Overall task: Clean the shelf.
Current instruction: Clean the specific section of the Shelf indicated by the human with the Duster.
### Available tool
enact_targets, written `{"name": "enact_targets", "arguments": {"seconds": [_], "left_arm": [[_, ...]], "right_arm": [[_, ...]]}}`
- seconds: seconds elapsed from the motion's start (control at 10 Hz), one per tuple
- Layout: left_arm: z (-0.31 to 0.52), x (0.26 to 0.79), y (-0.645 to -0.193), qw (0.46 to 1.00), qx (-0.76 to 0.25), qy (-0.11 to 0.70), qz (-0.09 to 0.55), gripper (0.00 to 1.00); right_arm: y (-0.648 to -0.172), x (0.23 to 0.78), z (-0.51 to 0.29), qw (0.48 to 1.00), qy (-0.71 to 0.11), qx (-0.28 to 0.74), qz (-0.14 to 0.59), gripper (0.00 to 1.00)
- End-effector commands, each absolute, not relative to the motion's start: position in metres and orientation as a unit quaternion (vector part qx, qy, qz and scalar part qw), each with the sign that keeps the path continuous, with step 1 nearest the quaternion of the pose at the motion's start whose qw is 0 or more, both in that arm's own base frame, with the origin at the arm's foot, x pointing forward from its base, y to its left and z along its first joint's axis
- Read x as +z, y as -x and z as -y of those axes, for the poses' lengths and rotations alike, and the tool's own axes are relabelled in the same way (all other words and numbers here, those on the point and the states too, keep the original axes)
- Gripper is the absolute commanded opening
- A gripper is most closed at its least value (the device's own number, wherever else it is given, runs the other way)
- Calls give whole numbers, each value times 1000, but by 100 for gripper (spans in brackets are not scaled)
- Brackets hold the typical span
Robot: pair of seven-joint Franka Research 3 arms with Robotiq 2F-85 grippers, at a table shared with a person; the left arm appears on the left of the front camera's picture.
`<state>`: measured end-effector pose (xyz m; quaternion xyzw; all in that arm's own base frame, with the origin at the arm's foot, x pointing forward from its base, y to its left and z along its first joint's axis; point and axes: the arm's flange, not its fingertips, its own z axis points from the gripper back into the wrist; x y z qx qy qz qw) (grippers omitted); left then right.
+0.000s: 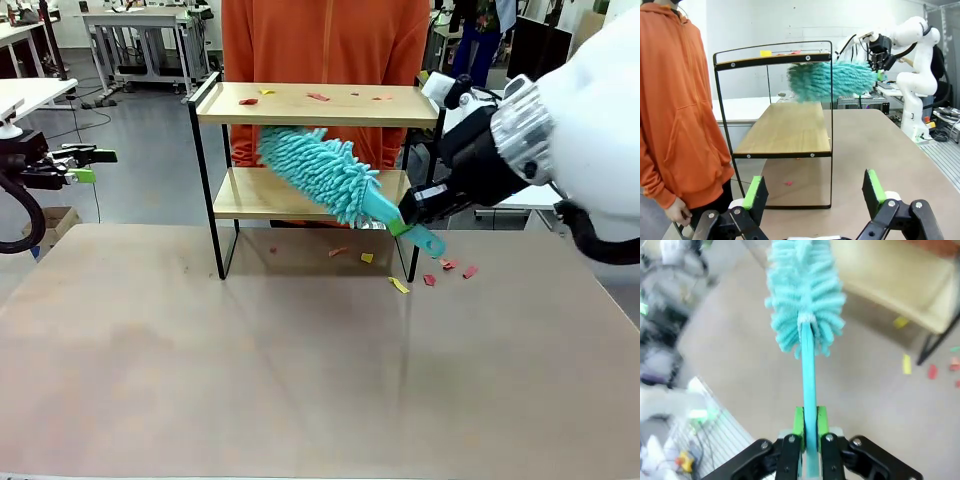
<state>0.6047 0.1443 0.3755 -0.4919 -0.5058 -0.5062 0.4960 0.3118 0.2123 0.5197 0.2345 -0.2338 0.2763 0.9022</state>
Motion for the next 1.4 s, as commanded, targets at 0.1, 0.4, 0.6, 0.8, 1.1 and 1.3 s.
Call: {"name": "enact_targets", "arguments": {"seconds": [0.1, 0.4, 0.6, 0.8, 1.1, 1.3], "left_arm": [[-143, 378, -603, 493, -510, 486, 509, 100], [-143, 378, -603, 493, -510, 486, 509, 100], [-143, 378, -603, 493, -510, 486, 509, 100], [-143, 378, -603, 493, -510, 486, 509, 100], [-143, 378, -603, 493, -510, 486, 509, 100], [-143, 378, -603, 493, -510, 486, 509, 100]], "right_arm": [[-299, 535, -164, 888, -206, 376, 168, 13], [-283, 540, -113, 873, -156, 453, 91, 13], [-274, 539, -72, 869, -122, 476, 62, 13], [-262, 534, -42, 861, -105, 497, 20, 13], [-246, 530, -24, 864, -86, 495, -23, 13], [-250, 526, -33, 866, -95, 490, -20, 13]]}}
